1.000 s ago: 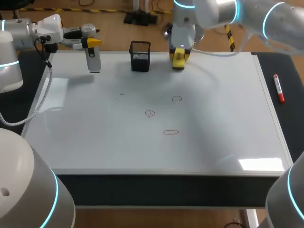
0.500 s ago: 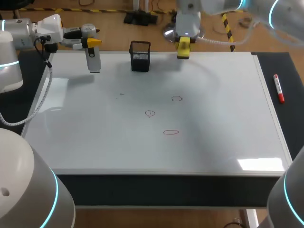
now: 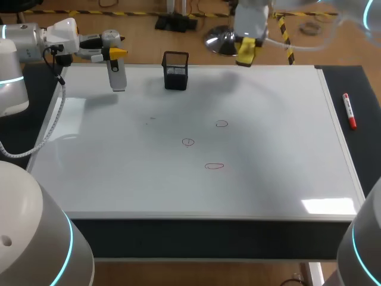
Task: Pick up the inspection probe, press it on each red-marked spot on the whiteboard one by one, put down the probe, pick up the eraser, and wipe off all the red marks.
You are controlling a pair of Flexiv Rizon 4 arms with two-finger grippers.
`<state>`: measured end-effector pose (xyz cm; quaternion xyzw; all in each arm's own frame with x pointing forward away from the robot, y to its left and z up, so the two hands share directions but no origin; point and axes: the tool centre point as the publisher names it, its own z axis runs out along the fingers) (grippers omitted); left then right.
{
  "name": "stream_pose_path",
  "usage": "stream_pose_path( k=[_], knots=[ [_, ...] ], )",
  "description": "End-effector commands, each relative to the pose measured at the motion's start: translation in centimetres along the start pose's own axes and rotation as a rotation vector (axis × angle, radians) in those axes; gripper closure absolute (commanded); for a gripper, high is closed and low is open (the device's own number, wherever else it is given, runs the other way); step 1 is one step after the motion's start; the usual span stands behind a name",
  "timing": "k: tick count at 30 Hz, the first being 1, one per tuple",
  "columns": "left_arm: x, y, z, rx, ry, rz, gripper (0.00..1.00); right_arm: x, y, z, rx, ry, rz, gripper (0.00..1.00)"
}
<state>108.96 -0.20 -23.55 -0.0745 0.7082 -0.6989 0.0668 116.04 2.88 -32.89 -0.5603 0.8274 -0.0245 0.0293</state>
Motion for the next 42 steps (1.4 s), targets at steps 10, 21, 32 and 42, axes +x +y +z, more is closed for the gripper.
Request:
stream_pose_path(
  k=[10, 21, 32, 42],
  knots=[
    [0.0, -0.1, 0.0, 0.0, -0.001, 0.0, 1.0, 6.0, 1.3, -2.7, 0.057, -0.002, 0.122, 1.0],
    [0.0, -0.1, 0.0, 0.0, -0.001, 0.0, 1.0, 9.5, 1.2, -2.9, 0.08, -0.011, 0.23, 1.0],
    [0.0, -0.1, 0.0, 0.0, -0.001, 0.0, 1.0, 10.3, 0.8, -3.1, 0.05, -0.039, 0.327, 1.0],
    [0.0, -0.1, 0.0, 0.0, -0.001, 0.0, 1.0, 10.3, 0.8, -3.1, 0.05, -0.039, 0.327, 1.0]
  ],
)
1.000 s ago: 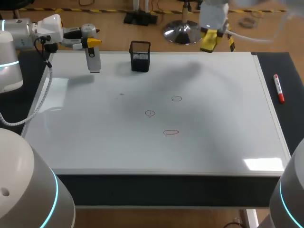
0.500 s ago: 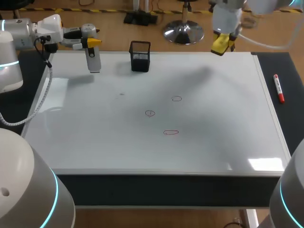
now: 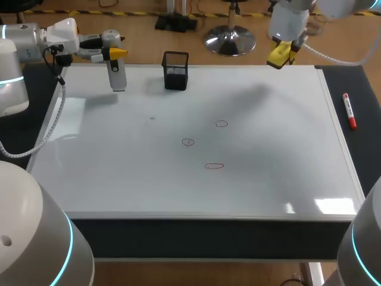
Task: Pick up the inspection probe, press it on each red-marked spot on the whiteboard one by one, put down the probe, pick up the eraser, and wipe off all the red marks.
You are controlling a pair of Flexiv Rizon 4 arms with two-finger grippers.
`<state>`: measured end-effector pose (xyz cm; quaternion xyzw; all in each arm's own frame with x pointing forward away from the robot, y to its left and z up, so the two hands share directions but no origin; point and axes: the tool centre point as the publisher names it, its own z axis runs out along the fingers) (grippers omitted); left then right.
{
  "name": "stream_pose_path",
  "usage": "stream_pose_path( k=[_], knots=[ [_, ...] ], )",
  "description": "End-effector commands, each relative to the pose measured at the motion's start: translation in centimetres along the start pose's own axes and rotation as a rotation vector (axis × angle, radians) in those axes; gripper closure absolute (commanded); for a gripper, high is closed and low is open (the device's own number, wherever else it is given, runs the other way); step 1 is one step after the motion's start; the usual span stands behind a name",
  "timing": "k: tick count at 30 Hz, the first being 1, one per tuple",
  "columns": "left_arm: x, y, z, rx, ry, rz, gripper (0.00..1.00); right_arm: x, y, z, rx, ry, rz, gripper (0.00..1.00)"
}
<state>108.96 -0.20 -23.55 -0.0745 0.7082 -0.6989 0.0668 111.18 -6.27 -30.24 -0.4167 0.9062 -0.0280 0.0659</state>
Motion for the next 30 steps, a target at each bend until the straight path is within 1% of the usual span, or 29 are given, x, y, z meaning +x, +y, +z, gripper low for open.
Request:
stream_pose_path(
  k=[1, 30],
  knots=[
    [0.01, -0.09, 0.02, 0.0, -0.001, 0.0, 1.0, -0.03, -0.12, -0.14, 0.0, 0.006, -0.002, 1.0],
    [0.01, -0.09, 0.02, 0.0, -0.001, 0.0, 1.0, -0.03, -0.12, -0.14, 0.0, 0.006, -0.002, 1.0]
  ],
)
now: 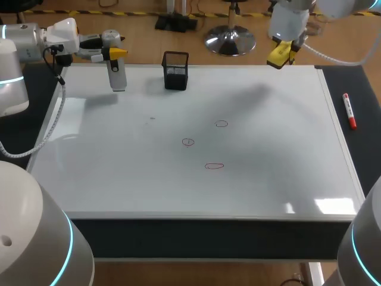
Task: Pick up the inspection probe, press it on each red-marked spot on the whiteboard one by one, put down the probe, pick up the eraser, and wipe off all the red marks.
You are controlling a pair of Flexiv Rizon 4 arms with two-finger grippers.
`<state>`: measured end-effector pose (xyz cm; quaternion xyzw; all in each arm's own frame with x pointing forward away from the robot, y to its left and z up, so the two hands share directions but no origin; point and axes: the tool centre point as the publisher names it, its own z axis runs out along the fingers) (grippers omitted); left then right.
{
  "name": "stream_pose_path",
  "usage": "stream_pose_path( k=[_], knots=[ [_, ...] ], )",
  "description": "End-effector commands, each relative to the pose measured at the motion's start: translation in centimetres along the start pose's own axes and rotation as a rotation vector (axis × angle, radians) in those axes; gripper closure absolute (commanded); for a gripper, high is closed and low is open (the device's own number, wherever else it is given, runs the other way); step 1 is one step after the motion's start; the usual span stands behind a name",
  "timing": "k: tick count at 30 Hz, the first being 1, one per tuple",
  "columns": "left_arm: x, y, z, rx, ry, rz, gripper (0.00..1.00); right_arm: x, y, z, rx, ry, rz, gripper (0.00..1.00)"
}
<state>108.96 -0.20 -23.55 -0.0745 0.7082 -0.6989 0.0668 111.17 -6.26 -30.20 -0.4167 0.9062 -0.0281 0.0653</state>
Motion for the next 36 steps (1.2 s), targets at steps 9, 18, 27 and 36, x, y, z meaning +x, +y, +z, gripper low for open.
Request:
stream_pose_path(
  k=[9, 18, 27, 36],
  knots=[
    [0.4, -0.4, 0.5, 0.012, 0.006, 0.007, 1.0, 0.0, -0.1, -0.1, 0.0, 0.005, -0.002, 1.0],
    [4.6, -1.6, 2.7, 0.03, 0.076, -0.002, 1.0, 0.0, -0.1, -0.1, 0.0, 0.005, -0.002, 1.0],
    [10.1, -1.8, 4.9, 0.041, 0.201, -0.043, 1.0, 0.0, -0.1, -0.1, 0.0, 0.005, -0.002, 1.0],
    [15.3, -1.2, 7.5, 0.035, 0.332, -0.066, 1.0, 0.0, -0.1, -0.1, 0.0, 0.005, -0.002, 1.0]
  ],
)
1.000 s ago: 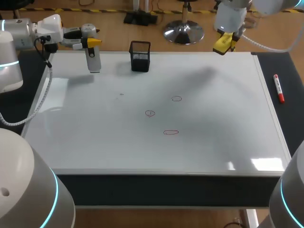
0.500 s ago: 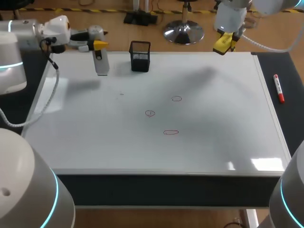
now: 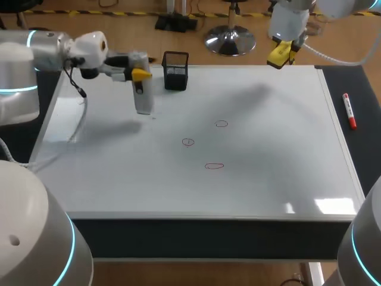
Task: Pick up the inspection probe, press it on each red-marked spot on the whiteboard one by one, put down the probe, pick up the eraser, and wipe off all the red marks.
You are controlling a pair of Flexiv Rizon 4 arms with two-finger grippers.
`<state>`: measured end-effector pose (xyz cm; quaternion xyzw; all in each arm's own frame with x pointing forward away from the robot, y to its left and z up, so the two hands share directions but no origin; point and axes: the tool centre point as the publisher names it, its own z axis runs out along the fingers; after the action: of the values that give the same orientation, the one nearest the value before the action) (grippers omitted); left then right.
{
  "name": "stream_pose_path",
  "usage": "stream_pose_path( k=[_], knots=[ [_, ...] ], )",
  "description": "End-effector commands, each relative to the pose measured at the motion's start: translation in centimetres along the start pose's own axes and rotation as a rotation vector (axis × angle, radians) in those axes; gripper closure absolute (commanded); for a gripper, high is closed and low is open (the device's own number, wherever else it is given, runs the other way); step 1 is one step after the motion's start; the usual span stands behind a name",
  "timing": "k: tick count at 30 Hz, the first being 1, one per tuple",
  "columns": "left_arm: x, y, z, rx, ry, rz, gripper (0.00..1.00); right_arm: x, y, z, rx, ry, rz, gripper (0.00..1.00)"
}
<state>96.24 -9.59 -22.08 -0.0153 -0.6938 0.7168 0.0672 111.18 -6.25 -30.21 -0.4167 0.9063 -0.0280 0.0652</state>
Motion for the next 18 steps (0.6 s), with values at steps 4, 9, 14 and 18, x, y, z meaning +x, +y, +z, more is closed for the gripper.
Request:
stream_pose_path(
  k=[4, 9, 14, 18],
  knots=[
    [2.1, 0.5, 2.5, 0.015, 0.054, -0.008, 1.0, 0.0, -0.1, -0.1, 0.0, 0.005, -0.002, 1.0],
    [3.4, 0.6, 4.0, 0.054, 0.083, 0.005, 1.0, 0.0, -0.1, -0.1, 0.0, 0.005, -0.002, 1.0],
    [4.3, 0.7, 5.2, 0.09, 0.103, 0.009, 1.0, 0.0, -0.1, -0.1, 0.0, 0.005, -0.002, 1.0],
    [5.1, 1.2, 6.3, 0.093, 0.127, 0.007, 1.0, 0.0, -0.1, -0.1, 0.0, 0.005, -0.002, 1.0]
  ],
)
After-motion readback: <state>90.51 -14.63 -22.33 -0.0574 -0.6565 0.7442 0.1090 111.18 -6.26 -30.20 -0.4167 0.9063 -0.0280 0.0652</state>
